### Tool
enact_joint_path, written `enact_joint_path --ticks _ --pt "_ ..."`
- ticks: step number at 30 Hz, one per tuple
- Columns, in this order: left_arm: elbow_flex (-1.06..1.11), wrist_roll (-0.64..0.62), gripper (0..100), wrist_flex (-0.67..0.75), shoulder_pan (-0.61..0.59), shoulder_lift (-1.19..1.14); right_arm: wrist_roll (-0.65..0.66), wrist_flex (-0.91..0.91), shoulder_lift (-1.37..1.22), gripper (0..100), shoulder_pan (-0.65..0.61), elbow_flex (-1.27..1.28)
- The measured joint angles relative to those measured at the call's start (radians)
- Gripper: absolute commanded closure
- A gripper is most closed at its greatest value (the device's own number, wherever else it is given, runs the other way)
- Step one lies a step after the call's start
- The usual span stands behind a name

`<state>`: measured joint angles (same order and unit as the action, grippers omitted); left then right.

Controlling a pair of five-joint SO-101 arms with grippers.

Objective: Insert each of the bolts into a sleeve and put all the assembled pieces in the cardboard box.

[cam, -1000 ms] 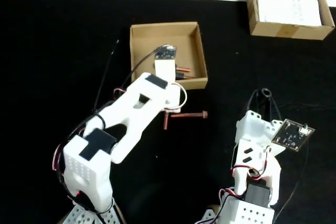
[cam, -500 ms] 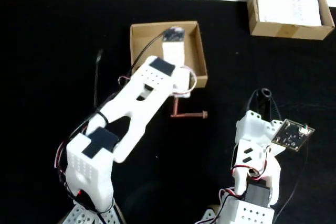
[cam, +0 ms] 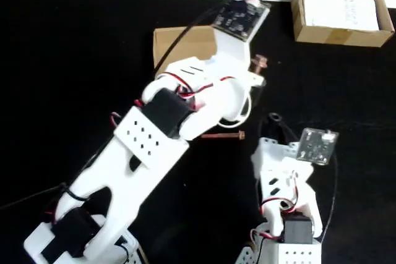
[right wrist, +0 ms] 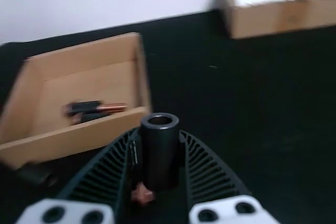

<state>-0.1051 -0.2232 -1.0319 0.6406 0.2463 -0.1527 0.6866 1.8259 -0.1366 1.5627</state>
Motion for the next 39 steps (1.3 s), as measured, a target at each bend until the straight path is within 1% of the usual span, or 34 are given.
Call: enact_joint_path --ticks 5,10,12,14,16,22,24,27,29,34,39 --pt "0.147 0.003 99 0.195 -0.054 0.002 0.0 0.006 0.0 99.1 -0.095 -0.055" --pt "0.288 0.003 99 0.451 -0.097 0.002 0.0 0.006 0.0 99.1 -0.106 -0.057" --pt "0.316 0.003 99 0.523 -0.095 0.002 0.0 0.006 0.0 99.1 -0.106 -0.057" --pt "0.327 0.003 99 0.563 -0.086 0.002 0.0 0.006 0.0 99.1 -0.106 -0.057" --pt "0.327 0.003 99 0.582 -0.083 0.002 0.0 0.006 0.0 99.1 -0.106 -0.057" --pt "0.333 0.003 99 0.588 -0.023 0.002 0.0 0.006 0.0 99.1 -0.106 -0.057" --pt "0.333 -0.023 99 0.588 -0.018 0.002 0.0 0.006 0.0 99.1 -0.106 -0.057" --pt "0.333 -0.11 99 0.588 -0.018 0.002 0.0 0.006 0.0 99.1 -0.106 -0.057" --pt "0.333 -0.143 99 0.588 -0.018 0.002 0.0 0.006 0.0 99.1 -0.106 -0.057" --pt "0.362 -0.16 99 0.588 -0.017 0.002 0.0 0.006 0.0 99.1 -0.106 -0.057" --pt "0.446 -0.161 99 0.586 0.026 0.002 0.0 0.006 0.0 99.1 -0.106 -0.057"
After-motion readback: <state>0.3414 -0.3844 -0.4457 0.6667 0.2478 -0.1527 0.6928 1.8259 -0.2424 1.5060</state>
